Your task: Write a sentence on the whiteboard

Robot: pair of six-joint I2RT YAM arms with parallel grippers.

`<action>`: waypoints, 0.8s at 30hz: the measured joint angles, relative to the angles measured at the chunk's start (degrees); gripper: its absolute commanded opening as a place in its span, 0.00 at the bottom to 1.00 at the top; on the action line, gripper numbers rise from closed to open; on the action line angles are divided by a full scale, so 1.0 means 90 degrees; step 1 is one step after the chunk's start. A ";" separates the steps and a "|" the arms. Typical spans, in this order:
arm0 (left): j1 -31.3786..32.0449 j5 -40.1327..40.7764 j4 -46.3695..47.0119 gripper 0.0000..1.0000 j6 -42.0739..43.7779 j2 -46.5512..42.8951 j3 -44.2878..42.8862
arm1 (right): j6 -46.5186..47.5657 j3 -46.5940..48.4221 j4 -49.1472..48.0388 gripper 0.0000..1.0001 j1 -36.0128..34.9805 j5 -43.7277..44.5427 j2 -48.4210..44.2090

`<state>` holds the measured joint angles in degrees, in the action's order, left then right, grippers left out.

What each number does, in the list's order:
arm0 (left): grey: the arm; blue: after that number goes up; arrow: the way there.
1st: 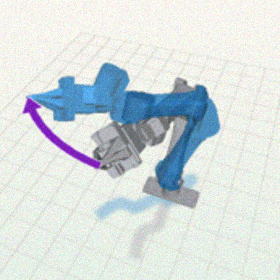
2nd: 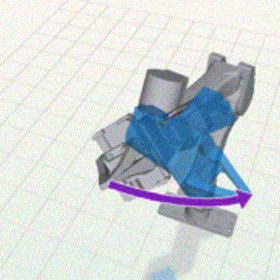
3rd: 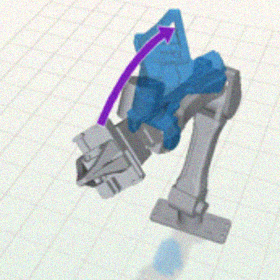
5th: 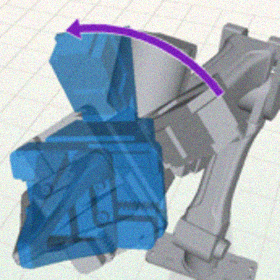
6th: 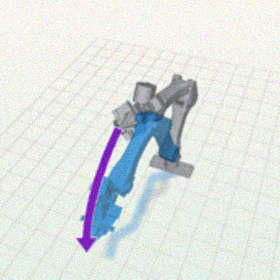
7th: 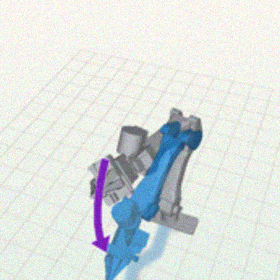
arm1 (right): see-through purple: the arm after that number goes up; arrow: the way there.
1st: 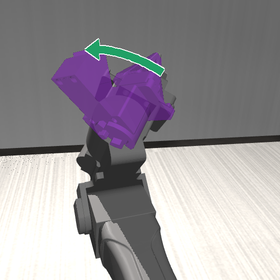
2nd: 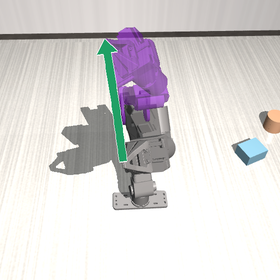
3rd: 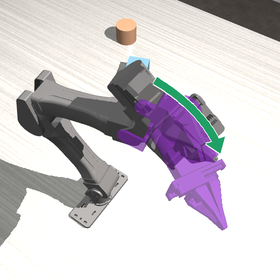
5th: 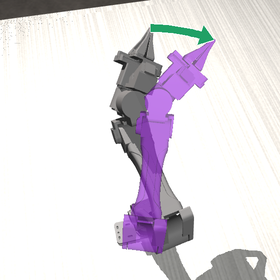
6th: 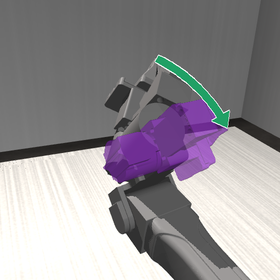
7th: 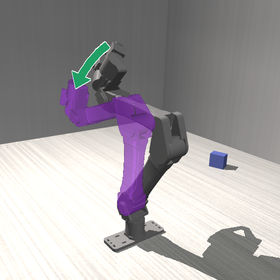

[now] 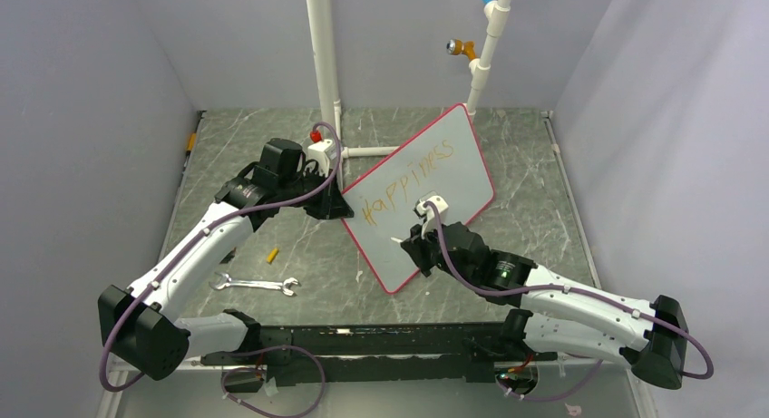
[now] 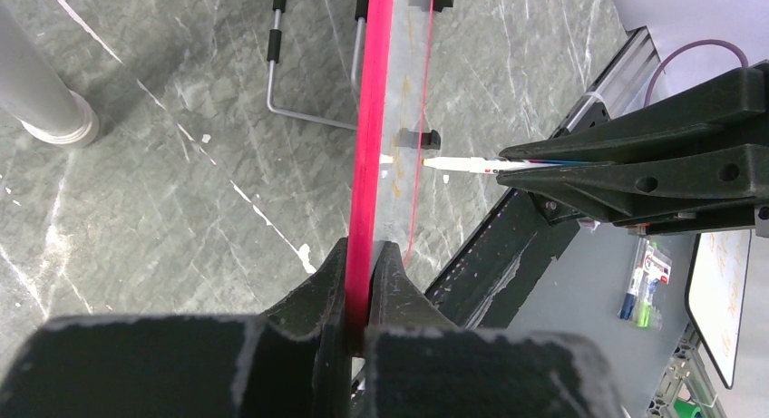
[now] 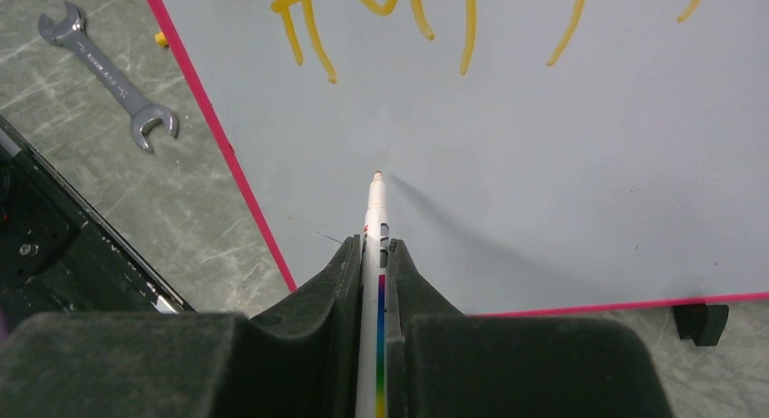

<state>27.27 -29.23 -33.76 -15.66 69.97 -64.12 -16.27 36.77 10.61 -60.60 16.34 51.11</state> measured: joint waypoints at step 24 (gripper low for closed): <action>0.0000 0.0012 -0.0002 0.00 -0.0012 0.0000 0.0000 | 0.0134 -0.0095 -0.0197 0.00 -0.0010 0.0155 -0.0007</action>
<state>27.27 -29.12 -33.78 -15.77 69.97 -64.12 -15.07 35.92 8.84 -60.69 17.74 51.05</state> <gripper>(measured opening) 0.067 0.121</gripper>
